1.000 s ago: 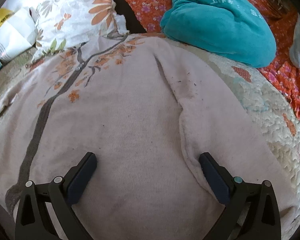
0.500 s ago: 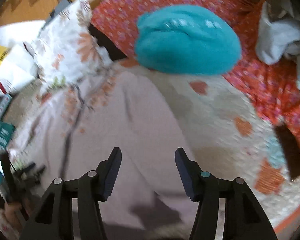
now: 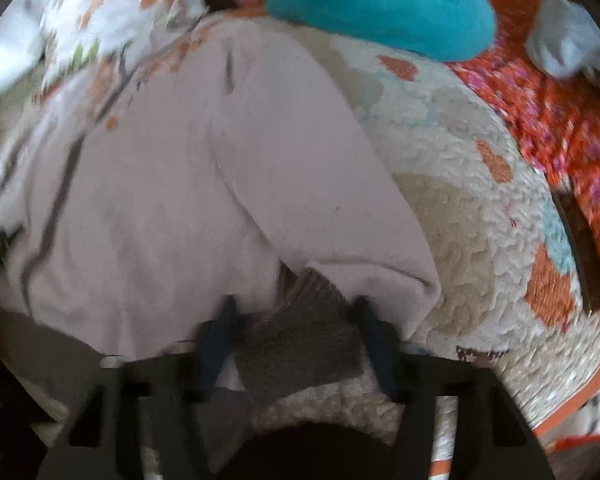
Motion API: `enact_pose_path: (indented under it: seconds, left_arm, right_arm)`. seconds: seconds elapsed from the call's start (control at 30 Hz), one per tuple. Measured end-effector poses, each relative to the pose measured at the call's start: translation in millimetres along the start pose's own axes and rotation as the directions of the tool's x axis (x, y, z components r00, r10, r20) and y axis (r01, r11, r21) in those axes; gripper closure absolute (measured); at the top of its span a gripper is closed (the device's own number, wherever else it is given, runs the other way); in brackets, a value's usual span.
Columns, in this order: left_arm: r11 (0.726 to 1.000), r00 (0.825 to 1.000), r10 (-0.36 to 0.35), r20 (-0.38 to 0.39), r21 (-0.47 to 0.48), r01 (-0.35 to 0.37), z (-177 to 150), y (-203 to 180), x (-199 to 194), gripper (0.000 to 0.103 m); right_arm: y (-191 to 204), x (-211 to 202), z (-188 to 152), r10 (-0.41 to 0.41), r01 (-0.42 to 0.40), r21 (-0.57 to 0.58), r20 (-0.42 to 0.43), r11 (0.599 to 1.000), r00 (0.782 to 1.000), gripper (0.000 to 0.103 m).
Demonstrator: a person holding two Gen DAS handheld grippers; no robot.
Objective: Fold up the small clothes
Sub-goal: 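Grasp the grey sleeve cuff with the right tool and lift it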
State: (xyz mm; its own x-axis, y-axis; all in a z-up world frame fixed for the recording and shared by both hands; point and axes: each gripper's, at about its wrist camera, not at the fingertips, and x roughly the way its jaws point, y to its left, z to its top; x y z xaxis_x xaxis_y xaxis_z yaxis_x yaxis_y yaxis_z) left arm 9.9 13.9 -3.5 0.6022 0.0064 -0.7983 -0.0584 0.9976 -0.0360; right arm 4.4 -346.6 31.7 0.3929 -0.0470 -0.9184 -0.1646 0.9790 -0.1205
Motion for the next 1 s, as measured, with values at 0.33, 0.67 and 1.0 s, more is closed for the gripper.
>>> enact_pose_path:
  seconds: [0.33, 0.67, 1.0]
  left_arm:
    - [1.0, 1.0, 0.008, -0.028, -0.026, -0.009, 4, 0, 0, 0.02]
    - [0.999, 1.0, 0.017, -0.019, -0.028, -0.017, 3, -2, 0, 0.019]
    - [0.999, 1.0, 0.02, -0.011, -0.034, -0.021, 2, -7, 0, 0.019]
  right_arm:
    - [-98, -77, 7, -0.476, 0.467, 0.098, 0.106, 0.879, 0.873, 0.09]
    - [-174, -72, -60, -0.261, 0.205, 0.448, 0.066, 0.87, 0.963, 0.057]
    - [-212, -18, -81, -0.047, -0.054, 0.719, 0.12, 0.693, 0.992, 0.04]
